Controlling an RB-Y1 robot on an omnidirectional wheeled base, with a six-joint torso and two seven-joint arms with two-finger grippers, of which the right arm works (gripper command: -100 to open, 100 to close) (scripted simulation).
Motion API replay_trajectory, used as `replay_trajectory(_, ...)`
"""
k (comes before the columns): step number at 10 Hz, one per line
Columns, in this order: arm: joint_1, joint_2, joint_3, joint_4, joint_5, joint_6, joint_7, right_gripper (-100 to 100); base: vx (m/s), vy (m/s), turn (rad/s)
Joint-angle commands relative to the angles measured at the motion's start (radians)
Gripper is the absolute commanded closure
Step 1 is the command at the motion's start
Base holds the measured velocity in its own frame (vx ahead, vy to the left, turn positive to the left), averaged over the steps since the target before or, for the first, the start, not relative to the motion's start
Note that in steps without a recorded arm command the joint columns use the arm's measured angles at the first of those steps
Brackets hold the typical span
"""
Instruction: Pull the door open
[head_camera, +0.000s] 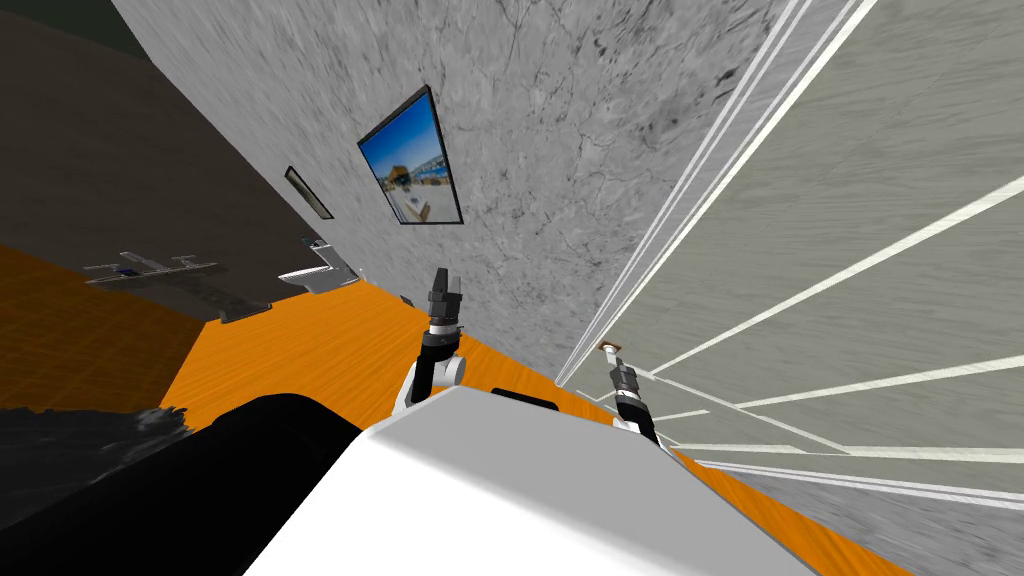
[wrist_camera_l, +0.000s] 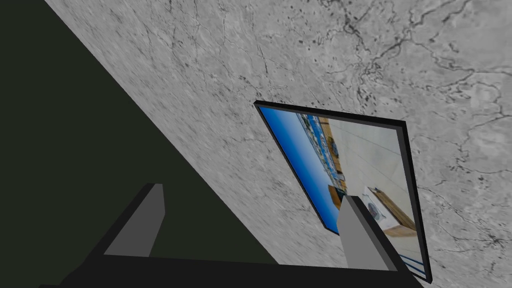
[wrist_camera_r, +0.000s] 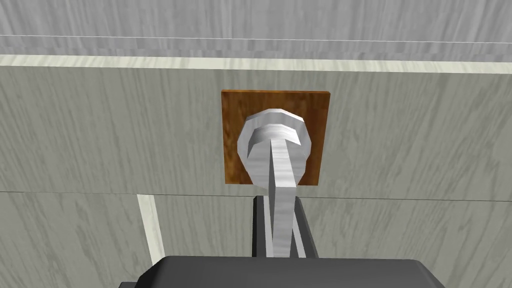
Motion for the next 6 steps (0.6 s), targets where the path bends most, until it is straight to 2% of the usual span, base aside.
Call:
replay_trajectory(1, 0.0, 0.0, 0.0, 0.0, 0.0, 0.0, 0.0, 100, -0.014, 0.002, 0.005)
replay_trajectory(4, 0.0, 0.0, 0.0, 0.0, 0.0, 0.0, 0.0, 100, -0.003, 0.0, 0.001)
replay_trajectory(6, 0.012, -0.012, 0.019, -0.003, 0.01, -0.009, -0.02, 100, -0.159, -0.021, 0.102)
